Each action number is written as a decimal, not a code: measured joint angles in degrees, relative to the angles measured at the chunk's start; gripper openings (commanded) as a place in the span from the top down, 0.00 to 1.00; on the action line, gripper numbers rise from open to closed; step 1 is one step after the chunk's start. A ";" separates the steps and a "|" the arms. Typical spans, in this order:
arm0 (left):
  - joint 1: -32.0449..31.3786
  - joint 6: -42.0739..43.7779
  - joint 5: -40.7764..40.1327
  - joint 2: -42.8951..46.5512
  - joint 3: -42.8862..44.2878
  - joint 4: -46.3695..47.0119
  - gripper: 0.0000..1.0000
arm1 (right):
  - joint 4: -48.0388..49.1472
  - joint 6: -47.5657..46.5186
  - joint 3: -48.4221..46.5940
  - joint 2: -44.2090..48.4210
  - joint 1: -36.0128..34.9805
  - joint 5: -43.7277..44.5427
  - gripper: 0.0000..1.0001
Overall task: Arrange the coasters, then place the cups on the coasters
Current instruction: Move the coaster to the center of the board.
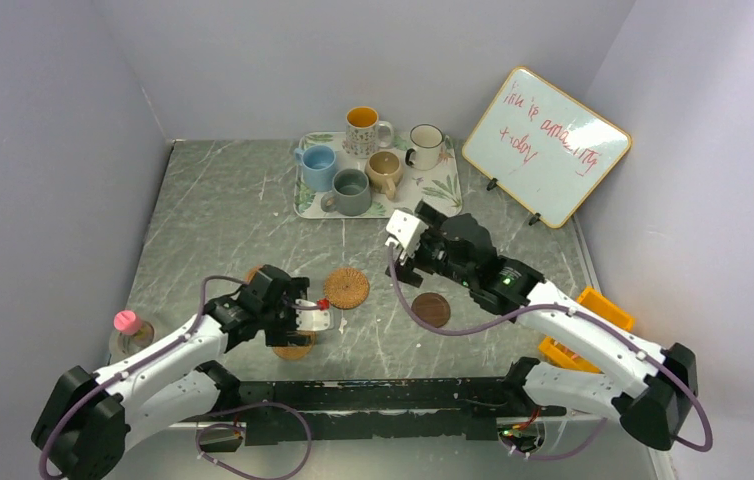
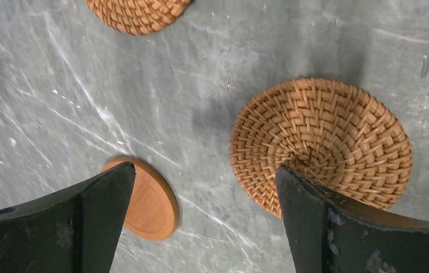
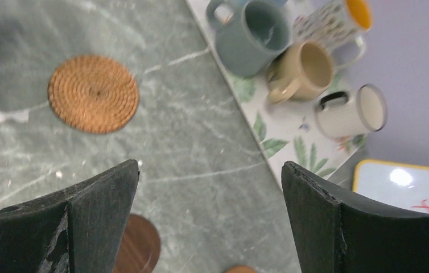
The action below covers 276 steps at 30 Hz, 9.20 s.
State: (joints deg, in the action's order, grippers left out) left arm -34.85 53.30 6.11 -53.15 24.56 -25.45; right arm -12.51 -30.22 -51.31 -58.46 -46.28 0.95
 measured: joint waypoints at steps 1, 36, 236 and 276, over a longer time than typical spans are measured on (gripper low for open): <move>-1.05 0.04 -0.68 -0.55 0.00 0.61 0.00 | -0.70 0.09 0.76 -0.72 0.02 -0.02 0.00; -15.21 -6.01 -33.05 -43.06 19.74 36.28 0.00 | 7.45 2.82 5.49 6.91 4.72 7.89 0.00; 7.96 -9.35 -21.38 -9.42 -4.61 28.02 0.00 | 6.60 2.16 6.05 -0.92 3.56 1.95 0.00; 37.92 -10.25 -10.75 -20.92 6.91 31.61 0.00 | 6.60 1.92 6.08 -0.92 3.56 1.73 0.00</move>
State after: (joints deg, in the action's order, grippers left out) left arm 3.07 43.05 -4.64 -74.06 31.46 6.15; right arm -5.91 -28.29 -45.23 -59.37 -42.72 2.68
